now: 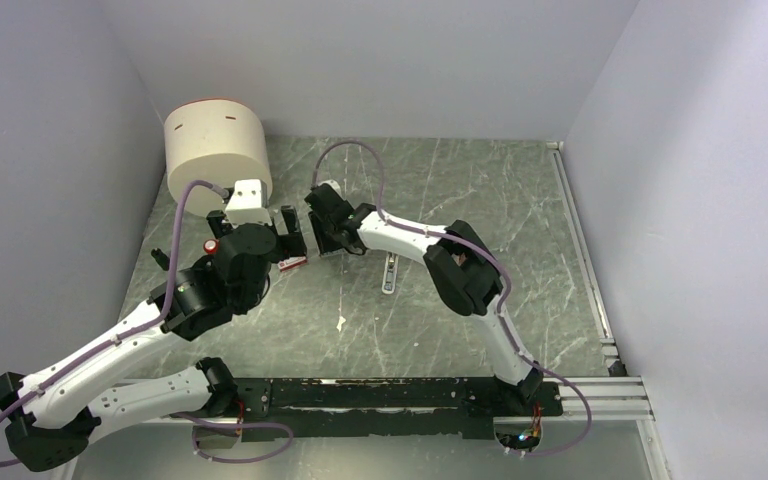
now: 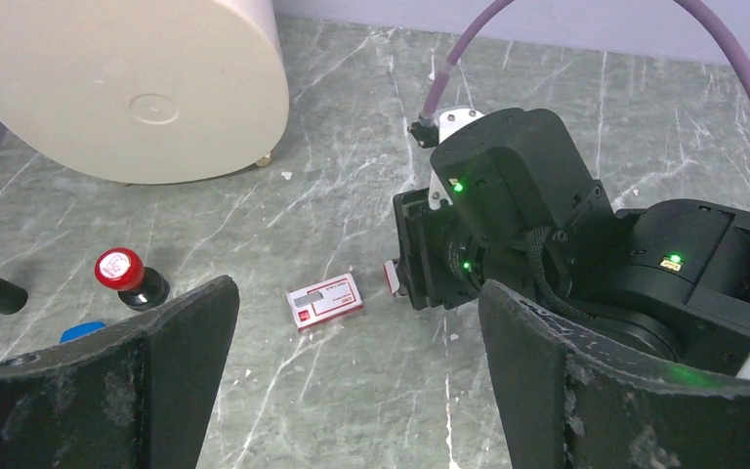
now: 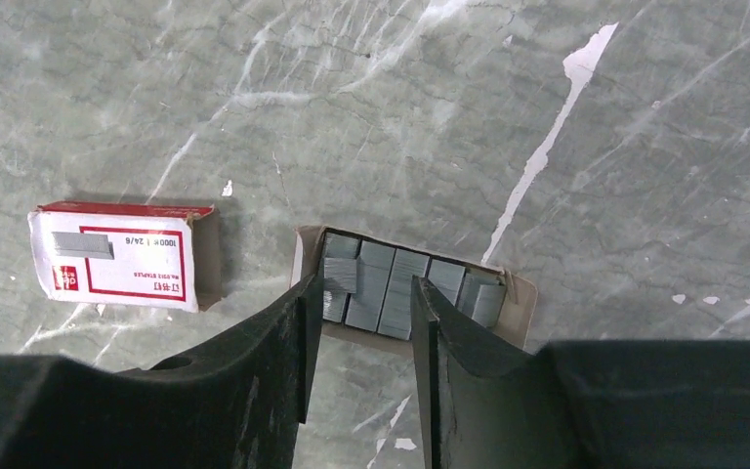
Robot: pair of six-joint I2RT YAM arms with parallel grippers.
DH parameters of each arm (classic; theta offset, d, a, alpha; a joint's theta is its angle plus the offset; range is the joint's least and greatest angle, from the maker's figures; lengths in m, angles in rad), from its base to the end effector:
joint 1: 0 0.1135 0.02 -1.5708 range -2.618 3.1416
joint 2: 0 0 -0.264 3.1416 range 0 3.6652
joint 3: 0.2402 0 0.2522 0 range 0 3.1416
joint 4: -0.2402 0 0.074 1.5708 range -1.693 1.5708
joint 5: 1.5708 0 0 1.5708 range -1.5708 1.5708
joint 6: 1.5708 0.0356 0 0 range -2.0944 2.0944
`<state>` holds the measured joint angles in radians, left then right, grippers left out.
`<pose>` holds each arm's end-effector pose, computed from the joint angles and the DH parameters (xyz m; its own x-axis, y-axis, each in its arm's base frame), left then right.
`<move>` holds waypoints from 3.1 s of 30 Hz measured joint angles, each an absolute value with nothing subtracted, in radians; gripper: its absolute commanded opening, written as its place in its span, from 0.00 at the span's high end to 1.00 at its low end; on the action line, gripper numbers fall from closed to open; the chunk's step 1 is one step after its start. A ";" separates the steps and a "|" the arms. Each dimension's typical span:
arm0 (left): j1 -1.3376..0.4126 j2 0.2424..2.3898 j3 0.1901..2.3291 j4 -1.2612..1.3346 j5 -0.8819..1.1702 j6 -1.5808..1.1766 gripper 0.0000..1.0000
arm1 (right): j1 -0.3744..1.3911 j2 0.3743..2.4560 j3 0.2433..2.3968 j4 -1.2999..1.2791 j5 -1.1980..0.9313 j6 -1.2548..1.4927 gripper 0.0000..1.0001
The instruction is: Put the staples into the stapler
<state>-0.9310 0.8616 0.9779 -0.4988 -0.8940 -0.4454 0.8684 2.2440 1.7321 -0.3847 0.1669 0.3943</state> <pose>0.1260 -0.1228 0.3659 -0.2315 -0.1408 -0.9626 -0.0323 0.9900 -0.1371 0.3247 0.3745 0.1670 -0.7294 -0.2754 -0.6262 -0.4392 0.8904 0.1200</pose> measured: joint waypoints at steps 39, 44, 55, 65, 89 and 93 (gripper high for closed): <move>-0.931 0.865 0.978 -0.499 -0.896 -0.446 0.03 | 0.937 2.341 1.874 -0.467 0.361 0.357 0.75; -0.931 0.873 0.978 -0.499 -0.897 -0.446 0.03 | 0.946 2.341 1.878 -0.477 0.383 0.358 0.77; -0.931 0.874 0.978 -0.499 -0.898 -0.448 0.03 | 0.950 2.300 1.840 -0.475 0.395 0.370 0.77; -0.931 0.859 0.978 -0.500 -0.913 -0.460 0.03 | 0.950 2.194 1.743 -0.472 0.376 0.413 0.77; -0.931 0.838 0.968 -0.499 -0.915 -0.469 0.03 | 0.963 2.033 1.414 -0.524 0.275 0.565 0.61; -0.931 0.838 0.967 -0.499 -0.915 -0.469 0.03 | 0.963 2.034 1.422 -0.545 0.279 0.575 0.62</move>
